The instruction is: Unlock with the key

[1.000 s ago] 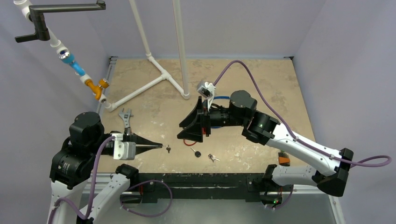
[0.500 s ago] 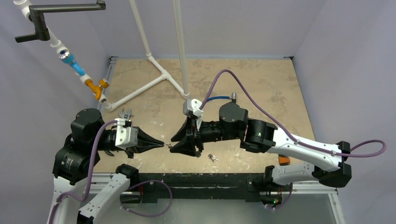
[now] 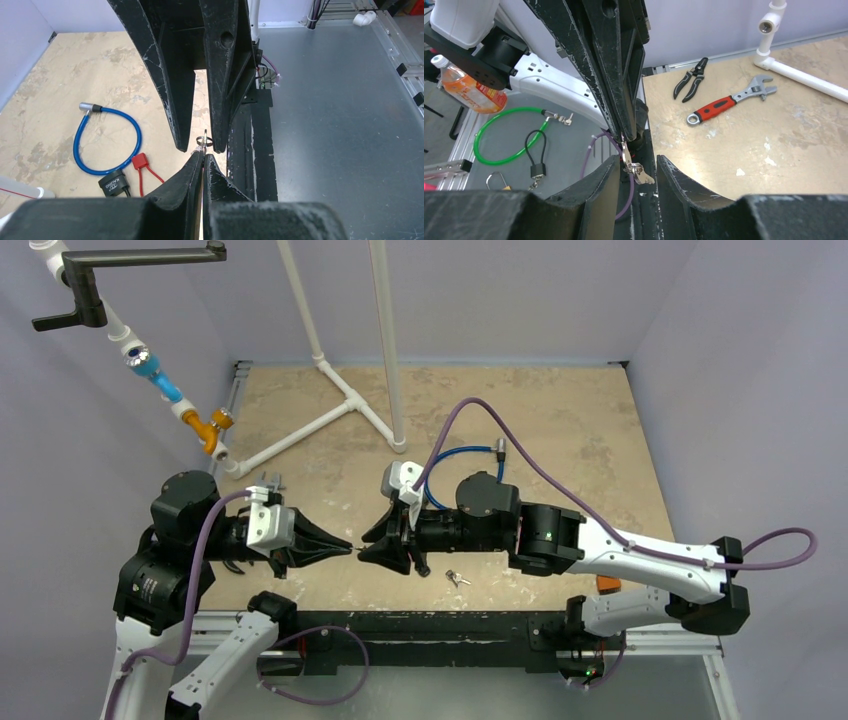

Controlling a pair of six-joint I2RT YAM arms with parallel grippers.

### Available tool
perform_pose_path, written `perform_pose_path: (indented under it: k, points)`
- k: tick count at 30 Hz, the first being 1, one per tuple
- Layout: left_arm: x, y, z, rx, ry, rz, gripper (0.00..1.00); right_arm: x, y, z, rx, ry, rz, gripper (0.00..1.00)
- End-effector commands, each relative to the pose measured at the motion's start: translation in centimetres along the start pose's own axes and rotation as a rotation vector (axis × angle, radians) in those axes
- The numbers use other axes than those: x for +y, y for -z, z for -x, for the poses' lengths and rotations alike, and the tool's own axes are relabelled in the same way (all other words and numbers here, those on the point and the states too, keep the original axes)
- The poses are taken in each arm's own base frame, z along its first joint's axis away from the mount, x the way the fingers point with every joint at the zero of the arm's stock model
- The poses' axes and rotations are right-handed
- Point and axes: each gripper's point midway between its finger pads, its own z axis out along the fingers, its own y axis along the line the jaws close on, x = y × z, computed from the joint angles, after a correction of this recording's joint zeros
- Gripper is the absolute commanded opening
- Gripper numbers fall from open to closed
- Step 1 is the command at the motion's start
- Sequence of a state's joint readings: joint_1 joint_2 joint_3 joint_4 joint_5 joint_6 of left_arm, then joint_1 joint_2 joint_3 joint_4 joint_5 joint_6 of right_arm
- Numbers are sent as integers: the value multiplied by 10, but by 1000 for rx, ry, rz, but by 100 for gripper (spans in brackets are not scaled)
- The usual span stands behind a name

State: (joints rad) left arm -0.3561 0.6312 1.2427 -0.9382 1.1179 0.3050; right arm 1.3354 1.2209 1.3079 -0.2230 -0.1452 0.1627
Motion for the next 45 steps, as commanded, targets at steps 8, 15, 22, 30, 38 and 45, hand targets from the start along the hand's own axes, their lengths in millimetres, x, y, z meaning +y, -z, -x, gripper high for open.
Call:
perform_pose_path:
  k: [8, 15, 22, 30, 38, 45]
  points:
    - [2, -2, 2, -7, 22, -9, 0, -7, 10, 40, -139, 53, -75, 34]
    - [3, -2, 4, -7, 23, -6, 0, -3, 6, 38, -137, 58, -60, 18]
    - [6, -2, 6, -7, 19, 12, 0, -2, 7, 25, -92, 59, -48, 0]
    - [12, -4, 10, -13, 29, 24, 0, -3, 20, 13, -95, 10, -58, 0]
    - [18, -4, 9, -6, 27, 43, 49, 0, 24, 11, -101, -29, -49, 0]
    - [26, -8, 6, 6, 61, 45, 37, -3, 31, 2, -124, -80, -67, 0]
